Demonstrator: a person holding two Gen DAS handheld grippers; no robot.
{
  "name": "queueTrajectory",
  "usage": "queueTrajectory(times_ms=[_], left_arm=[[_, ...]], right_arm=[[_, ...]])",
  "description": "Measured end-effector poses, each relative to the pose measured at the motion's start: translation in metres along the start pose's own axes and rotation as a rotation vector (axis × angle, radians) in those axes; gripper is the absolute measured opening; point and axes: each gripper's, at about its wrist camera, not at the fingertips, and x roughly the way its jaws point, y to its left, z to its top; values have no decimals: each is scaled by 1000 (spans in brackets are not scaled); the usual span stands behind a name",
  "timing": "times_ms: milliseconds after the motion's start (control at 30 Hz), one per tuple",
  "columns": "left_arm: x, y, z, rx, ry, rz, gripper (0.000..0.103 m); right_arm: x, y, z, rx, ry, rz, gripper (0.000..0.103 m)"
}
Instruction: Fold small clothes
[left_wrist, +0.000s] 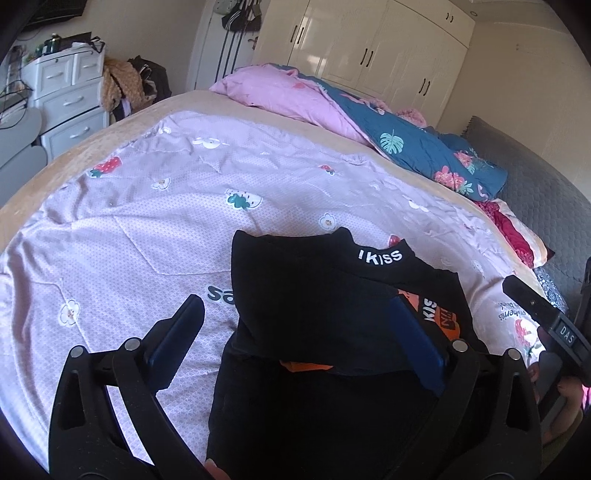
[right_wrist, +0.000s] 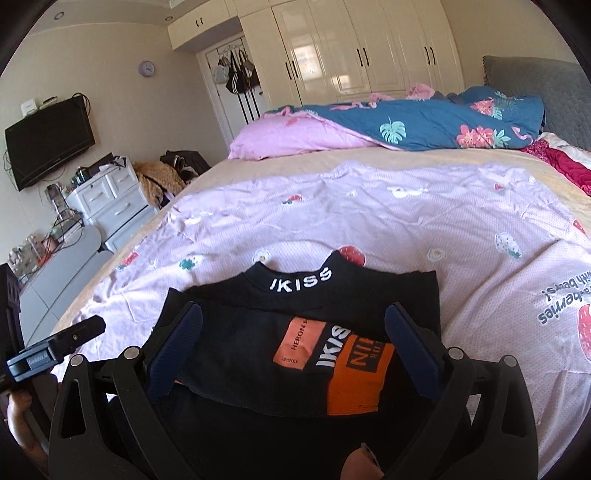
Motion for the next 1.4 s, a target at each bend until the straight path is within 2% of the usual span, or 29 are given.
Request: queueTrajectory(times_ms=[167, 867, 1400], left_arm=[[-10, -3, 0, -4, -12, -32, 94], [-35, -16, -4, 33, -30, -44, 94], [-47, -12, -32, 36, -10, -36, 94]], right_arm=[[-11, 2, 3, -6, -26, 1, 98], [-43, -9, -8, 7, -50, -2, 98], [-63, -14, -30, -4, -33, -17, 98]])
